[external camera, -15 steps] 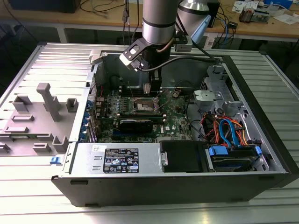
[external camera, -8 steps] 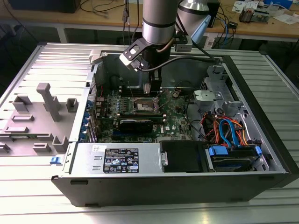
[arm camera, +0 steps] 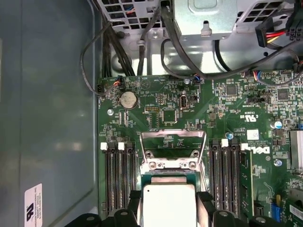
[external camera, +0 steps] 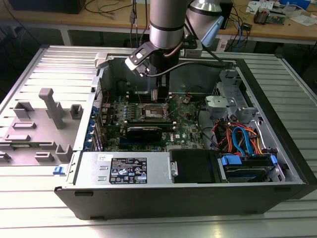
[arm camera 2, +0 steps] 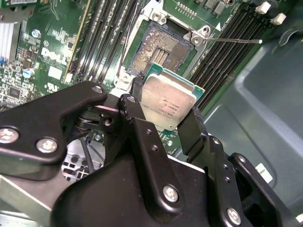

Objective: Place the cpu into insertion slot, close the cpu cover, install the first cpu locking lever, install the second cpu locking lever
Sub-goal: 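Place the cpu into insertion slot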

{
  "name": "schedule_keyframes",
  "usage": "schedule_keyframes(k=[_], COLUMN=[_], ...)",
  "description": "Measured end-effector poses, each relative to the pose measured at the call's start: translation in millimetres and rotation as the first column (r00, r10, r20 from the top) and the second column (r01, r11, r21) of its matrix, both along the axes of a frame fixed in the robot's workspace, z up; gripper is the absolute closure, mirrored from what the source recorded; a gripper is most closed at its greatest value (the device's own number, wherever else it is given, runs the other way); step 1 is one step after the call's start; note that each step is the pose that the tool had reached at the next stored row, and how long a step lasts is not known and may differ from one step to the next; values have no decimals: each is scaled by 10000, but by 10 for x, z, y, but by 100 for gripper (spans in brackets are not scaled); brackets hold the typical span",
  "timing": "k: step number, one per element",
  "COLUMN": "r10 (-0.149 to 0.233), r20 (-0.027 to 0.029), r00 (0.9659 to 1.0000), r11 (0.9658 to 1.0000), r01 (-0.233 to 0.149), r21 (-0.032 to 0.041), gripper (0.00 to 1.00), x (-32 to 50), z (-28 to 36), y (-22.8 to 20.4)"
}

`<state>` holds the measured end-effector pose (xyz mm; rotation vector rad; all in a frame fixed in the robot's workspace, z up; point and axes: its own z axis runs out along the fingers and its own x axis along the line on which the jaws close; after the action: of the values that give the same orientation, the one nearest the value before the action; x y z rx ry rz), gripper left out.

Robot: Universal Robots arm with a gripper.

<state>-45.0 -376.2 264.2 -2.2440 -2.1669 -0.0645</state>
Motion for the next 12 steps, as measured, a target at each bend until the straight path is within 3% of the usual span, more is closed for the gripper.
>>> schedule_keyframes(k=[12], r10=[-81], r20=[0], r00=[10000], r11=[10000], r01=[81], r21=[-1], gripper=[45], x=[-4], z=[-18], y=[0])
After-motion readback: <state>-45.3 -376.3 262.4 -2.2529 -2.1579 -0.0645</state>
